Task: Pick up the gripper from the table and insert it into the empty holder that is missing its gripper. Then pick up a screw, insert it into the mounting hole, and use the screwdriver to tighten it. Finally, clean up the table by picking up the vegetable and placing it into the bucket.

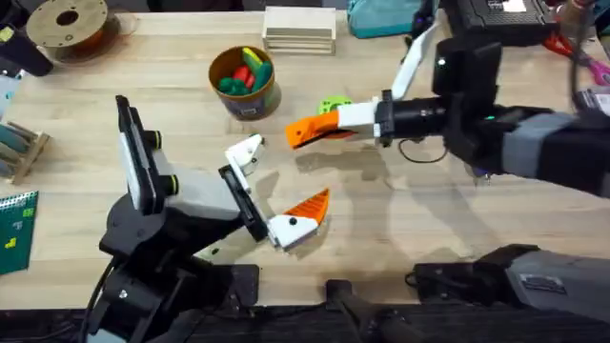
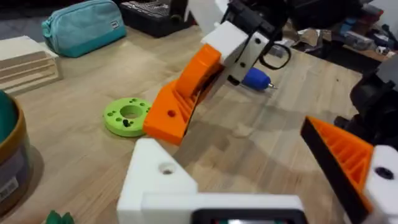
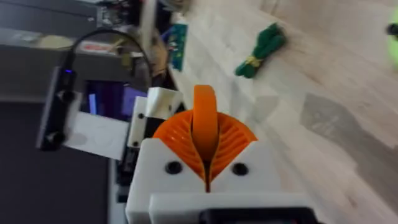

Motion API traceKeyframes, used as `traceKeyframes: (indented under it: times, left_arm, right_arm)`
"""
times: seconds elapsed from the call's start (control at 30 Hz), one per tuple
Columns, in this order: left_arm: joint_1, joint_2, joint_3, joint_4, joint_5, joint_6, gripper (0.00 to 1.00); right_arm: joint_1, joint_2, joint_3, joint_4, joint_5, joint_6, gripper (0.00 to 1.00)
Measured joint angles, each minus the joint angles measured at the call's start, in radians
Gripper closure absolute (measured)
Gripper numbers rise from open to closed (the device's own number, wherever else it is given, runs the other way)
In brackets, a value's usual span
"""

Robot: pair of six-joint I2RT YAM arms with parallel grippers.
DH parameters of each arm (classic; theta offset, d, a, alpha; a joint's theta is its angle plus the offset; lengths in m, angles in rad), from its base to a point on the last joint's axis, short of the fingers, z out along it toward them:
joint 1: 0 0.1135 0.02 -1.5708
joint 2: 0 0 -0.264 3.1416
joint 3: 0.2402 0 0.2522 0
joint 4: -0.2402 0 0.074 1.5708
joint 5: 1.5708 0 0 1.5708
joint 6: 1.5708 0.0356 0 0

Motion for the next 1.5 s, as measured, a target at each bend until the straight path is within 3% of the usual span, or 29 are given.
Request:
traceKeyframes:
  times: [0.33,0.5,1.5]
  left_arm:
    - [0.000,0.000,0.000,0.000,0.000,0.000,0.014]
    - [0.000,0.000,0.000,0.000,-0.001,0.000,0.013]
    - [0.000,0.000,0.000,0.007,-0.016,0.001,0.014]
  right_arm:
    - [0.070,0.137,0.000,0.271,-0.121,0.303,0.981]
    - [0.096,0.146,0.000,0.307,-0.136,0.374,0.982]
    - [0.154,0.151,0.040,0.309,-0.149,0.458,0.982]
